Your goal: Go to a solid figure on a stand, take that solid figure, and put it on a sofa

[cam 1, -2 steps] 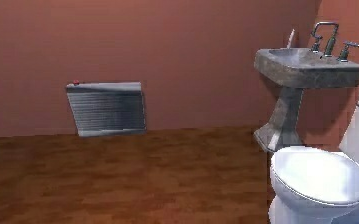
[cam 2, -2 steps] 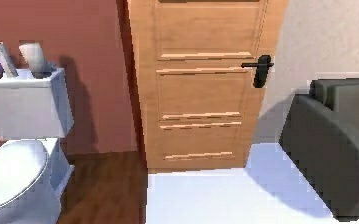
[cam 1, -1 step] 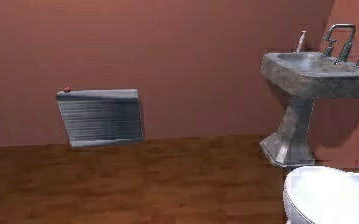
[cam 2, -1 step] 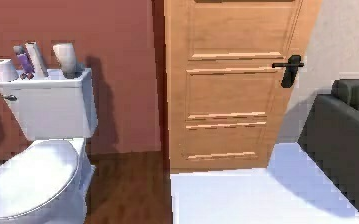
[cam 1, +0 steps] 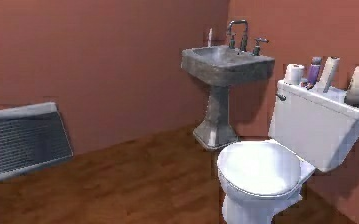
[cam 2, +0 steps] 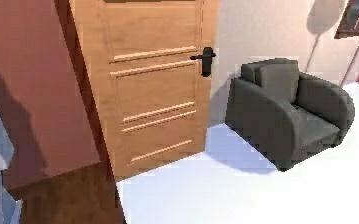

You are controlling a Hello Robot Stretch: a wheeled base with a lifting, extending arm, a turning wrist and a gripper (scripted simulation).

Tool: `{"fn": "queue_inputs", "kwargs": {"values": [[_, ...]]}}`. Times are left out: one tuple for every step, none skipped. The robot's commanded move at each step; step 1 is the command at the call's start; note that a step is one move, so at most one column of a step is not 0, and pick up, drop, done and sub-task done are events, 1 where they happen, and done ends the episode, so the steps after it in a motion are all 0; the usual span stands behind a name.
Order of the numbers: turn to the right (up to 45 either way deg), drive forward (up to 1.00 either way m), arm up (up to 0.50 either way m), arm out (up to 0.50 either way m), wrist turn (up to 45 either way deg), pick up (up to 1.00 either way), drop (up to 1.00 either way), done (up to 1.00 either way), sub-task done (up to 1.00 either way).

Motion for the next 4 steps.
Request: {"fn": "queue_inputs", "kwargs": {"values": [[0.0, 0.3, 0.0, 0.0, 0.0, 0.0, 0.0, 0.0, 0.0], [-45.0, 0.0, 0.0, 0.0, 0.0, 0.0, 0.0, 0.0, 0.0], [-45.0, 0.0, 0.0, 0.0, 0.0, 0.0, 0.0, 0.0, 0.0], [-3.0, 0.0, 0.0, 0.0, 0.0, 0.0, 0.0, 0.0, 0.0]]}}
